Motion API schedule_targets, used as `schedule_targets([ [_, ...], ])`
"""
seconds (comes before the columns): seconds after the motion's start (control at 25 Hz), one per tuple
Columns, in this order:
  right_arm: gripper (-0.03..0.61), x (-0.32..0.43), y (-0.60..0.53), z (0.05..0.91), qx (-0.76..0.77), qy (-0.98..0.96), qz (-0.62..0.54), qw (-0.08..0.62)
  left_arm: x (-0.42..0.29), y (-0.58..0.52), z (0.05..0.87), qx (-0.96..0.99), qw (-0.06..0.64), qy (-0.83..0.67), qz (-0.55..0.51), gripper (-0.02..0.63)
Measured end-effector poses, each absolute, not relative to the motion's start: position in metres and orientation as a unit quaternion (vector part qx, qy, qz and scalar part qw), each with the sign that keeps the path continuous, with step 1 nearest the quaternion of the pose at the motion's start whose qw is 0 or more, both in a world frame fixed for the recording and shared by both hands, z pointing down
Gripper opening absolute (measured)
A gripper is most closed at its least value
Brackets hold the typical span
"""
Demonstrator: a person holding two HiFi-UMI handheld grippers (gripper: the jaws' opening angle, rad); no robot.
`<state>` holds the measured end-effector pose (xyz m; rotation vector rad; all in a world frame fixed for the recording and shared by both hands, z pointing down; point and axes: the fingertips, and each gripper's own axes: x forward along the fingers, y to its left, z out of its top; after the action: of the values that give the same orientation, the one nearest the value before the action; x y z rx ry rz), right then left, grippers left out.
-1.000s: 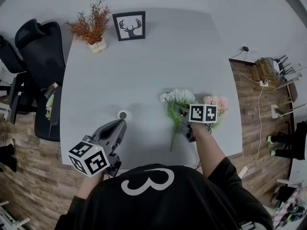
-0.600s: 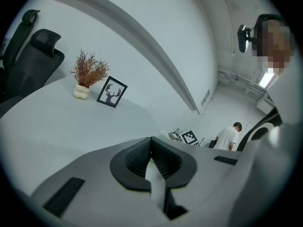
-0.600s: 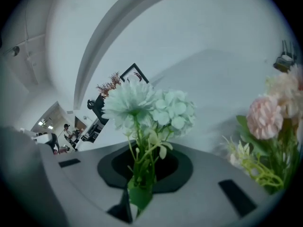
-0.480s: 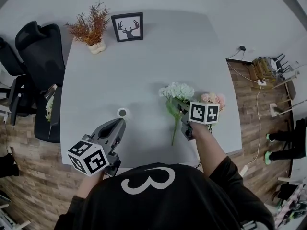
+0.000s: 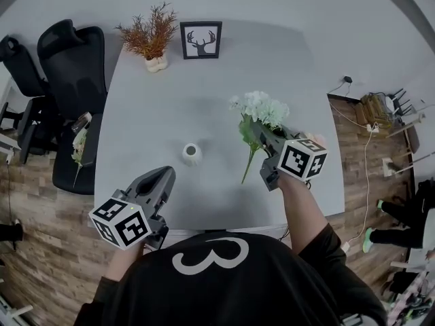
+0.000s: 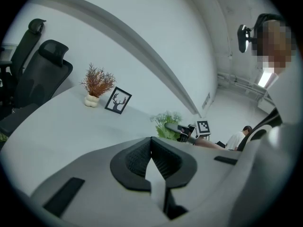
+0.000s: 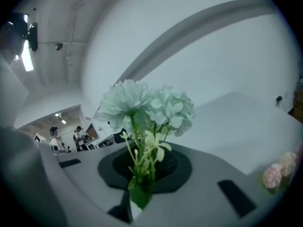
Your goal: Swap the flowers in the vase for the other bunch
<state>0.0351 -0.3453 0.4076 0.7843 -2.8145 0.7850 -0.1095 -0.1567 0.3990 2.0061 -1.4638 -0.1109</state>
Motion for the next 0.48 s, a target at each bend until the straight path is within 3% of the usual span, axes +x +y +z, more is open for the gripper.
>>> schedule_targets([
  [0.48,0.051,-0.018,-0.304,0.281,0.187,-0.971,0.133,-0.062,-0.132,-0.129,0.373,0.756,0.292,-0.583,-0.063,0.012],
])
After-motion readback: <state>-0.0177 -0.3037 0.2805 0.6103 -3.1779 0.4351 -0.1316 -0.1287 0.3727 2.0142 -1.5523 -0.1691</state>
